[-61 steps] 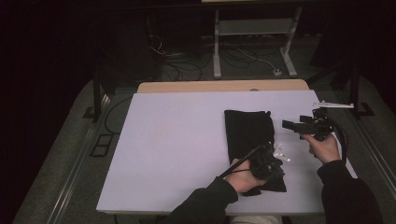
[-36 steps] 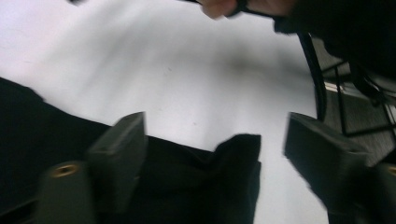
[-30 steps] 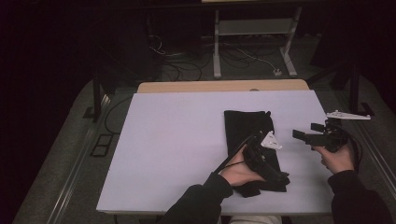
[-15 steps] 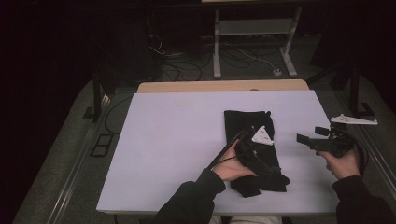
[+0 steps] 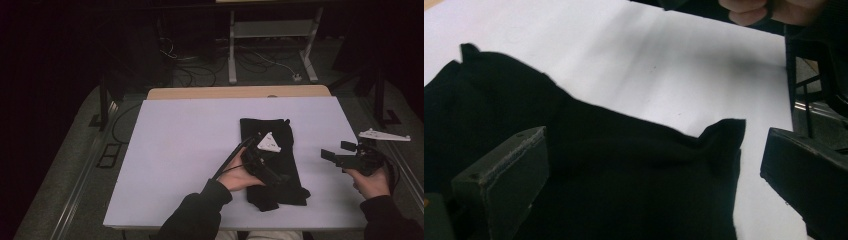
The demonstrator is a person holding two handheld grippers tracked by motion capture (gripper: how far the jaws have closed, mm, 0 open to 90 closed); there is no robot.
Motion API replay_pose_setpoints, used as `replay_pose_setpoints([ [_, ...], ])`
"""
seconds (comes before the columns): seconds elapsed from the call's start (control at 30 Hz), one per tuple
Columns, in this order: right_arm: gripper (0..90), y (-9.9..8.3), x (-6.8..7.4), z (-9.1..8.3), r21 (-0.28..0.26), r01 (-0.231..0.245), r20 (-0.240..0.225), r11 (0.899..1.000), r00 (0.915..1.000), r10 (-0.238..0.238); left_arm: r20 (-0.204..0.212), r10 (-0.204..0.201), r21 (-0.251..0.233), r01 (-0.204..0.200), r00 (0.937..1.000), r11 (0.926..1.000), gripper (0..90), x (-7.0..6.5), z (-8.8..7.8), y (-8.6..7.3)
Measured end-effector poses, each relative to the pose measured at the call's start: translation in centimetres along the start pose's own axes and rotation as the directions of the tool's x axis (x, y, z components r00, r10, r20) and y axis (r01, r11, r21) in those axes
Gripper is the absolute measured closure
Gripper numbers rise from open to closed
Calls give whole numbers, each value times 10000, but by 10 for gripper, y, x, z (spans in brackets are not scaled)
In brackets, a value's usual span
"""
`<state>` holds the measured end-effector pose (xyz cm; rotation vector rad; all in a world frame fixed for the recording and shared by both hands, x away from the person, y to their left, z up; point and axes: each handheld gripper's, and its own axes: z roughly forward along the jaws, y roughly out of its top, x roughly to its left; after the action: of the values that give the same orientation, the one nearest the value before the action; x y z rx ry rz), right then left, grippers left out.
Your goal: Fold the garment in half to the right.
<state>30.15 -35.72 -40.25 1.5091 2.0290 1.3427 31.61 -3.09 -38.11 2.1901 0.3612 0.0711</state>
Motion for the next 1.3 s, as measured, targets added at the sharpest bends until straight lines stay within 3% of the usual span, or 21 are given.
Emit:
replay_pose_setpoints([
  [0.57,0,-15,10,-9,63,268,-107,9996,9996,-267,-527,-479,-255,466,9975,9986,0,20,-30,-18],
  [1.3,0,-27,11,-15,270,431,-112,9987,9990,-429,-1040,-1168,-480,1123,9877,9925,0,42,-65,-49],
])
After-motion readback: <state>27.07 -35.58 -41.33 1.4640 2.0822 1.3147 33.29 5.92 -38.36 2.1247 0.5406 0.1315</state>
